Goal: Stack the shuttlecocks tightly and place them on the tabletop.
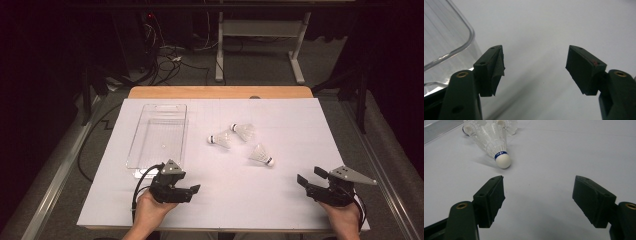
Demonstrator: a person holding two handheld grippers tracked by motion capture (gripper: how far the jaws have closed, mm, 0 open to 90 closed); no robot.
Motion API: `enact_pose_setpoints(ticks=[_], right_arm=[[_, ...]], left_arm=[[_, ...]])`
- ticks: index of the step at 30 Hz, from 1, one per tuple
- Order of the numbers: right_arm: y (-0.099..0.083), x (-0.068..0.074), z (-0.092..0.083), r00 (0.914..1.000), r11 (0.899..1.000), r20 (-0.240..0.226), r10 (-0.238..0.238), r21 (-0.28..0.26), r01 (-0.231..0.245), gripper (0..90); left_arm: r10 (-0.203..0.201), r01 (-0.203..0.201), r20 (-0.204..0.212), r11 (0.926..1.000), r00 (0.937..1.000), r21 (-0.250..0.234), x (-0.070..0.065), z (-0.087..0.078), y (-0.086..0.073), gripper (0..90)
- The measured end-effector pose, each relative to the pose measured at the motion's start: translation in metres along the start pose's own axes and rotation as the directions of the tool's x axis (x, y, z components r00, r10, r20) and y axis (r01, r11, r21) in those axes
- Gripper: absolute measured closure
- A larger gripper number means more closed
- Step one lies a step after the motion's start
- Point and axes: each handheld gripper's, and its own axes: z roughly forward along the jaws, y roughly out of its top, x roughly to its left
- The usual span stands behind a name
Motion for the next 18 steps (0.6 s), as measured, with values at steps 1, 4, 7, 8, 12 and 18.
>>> enact_pose_setpoints(ticks=[1,4,7,8,12,18], right_arm=[[0.000,0.000,0.000,1.0000,1.000,0.000,0.000,0.000,0.000,26.0],[0.000,0.000,0.000,1.0000,1.000,0.001,-0.003,0.001,0.003,26.0],[0.000,0.000,0.000,1.0000,1.000,0.002,-0.003,0.001,0.002,26.0],[0.000,0.000,0.000,1.0000,1.000,0.001,-0.003,0.001,0.003,26.0],[0.000,-0.001,0.000,1.0000,1.000,0.001,-0.002,0.003,0.002,26.1],[0.000,-0.001,0.000,1.0000,1.000,0.002,-0.002,0.003,0.002,26.1]], left_arm=[[0.002,-0.002,-0.004,1.0000,1.0000,0.000,0.001,-0.001,-0.001,31.6],[-0.005,0.004,-0.011,0.9999,0.9999,-0.010,0.002,-0.003,-0.003,31.7],[-0.007,0.007,-0.008,0.9999,0.9999,-0.010,0.004,-0.005,-0.006,32.0],[-0.007,0.007,-0.009,0.9999,0.9999,-0.012,0.004,-0.005,-0.007,31.9],[-0.002,0.002,-0.023,0.9998,0.9997,-0.018,0.004,-0.008,-0.010,32.0],[-0.007,0.006,-0.032,0.9996,0.9995,-0.026,0.006,-0.014,-0.015,32.1]])
